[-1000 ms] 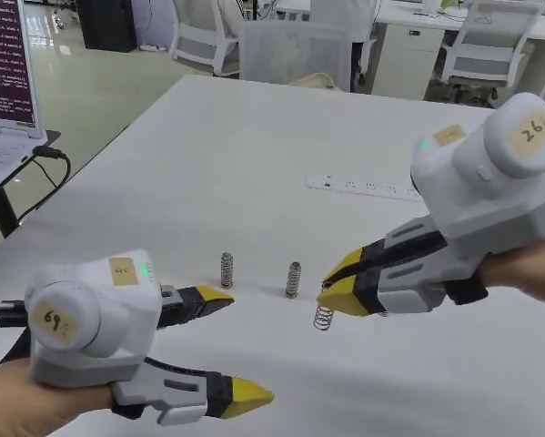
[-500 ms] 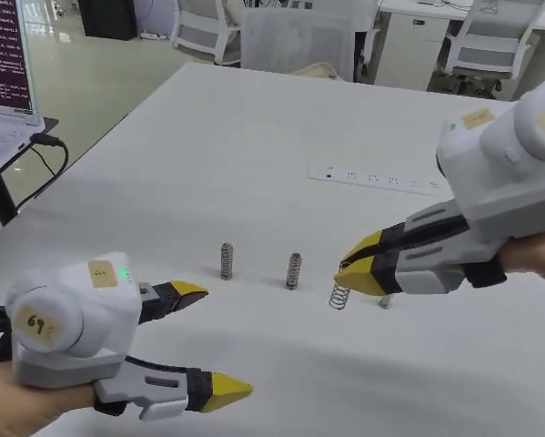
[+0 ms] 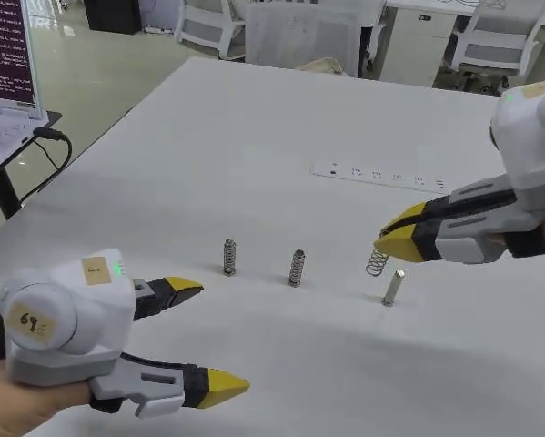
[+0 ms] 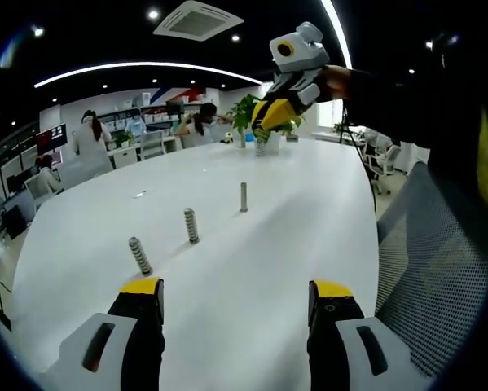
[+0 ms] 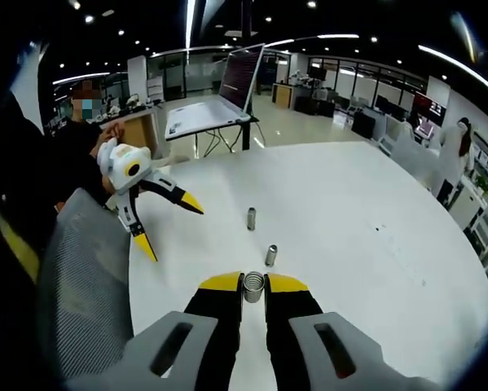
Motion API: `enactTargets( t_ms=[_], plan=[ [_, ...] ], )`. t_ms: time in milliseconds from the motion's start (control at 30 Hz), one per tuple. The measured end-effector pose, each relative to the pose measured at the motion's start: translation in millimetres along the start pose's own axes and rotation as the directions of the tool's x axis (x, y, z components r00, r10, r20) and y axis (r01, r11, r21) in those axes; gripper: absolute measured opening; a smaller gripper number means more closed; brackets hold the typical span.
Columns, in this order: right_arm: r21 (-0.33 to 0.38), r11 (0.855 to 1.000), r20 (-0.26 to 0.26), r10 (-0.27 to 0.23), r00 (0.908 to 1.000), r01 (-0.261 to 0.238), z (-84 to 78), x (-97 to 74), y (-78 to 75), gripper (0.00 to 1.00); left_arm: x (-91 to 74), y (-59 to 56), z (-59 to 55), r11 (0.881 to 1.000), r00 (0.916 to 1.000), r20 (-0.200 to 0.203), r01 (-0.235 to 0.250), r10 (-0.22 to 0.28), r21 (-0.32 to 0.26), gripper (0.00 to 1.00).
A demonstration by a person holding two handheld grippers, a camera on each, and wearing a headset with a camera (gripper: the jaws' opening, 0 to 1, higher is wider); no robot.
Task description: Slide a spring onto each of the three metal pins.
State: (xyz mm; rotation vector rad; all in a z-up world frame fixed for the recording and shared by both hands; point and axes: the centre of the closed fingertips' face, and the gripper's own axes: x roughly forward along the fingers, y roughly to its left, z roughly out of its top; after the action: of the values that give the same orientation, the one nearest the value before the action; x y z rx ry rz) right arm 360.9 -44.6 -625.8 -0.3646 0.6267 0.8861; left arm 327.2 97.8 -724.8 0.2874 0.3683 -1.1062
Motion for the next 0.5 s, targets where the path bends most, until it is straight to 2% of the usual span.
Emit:
enactTargets(
  t_ms=[233, 500],
  plan=[
    [-0.008, 0.998, -0.033, -0.060, 0.9977, 0.060, -8.3, 0.4, -21.2, 0.07, 0.6, -0.6, 0.7, 1.000, 1.0000, 0.001, 0.000, 0.000, 0.001, 0.69],
    [0.000, 0.994, -0.039, -0.109, 0.9933, 0.109, -14.0, 2.4, -38.5, 0.07, -0.7, 0.6, 0.3, 1.000, 1.0000, -0.001, -0.006, 0.006, 0.000, 0.68]
  ],
)
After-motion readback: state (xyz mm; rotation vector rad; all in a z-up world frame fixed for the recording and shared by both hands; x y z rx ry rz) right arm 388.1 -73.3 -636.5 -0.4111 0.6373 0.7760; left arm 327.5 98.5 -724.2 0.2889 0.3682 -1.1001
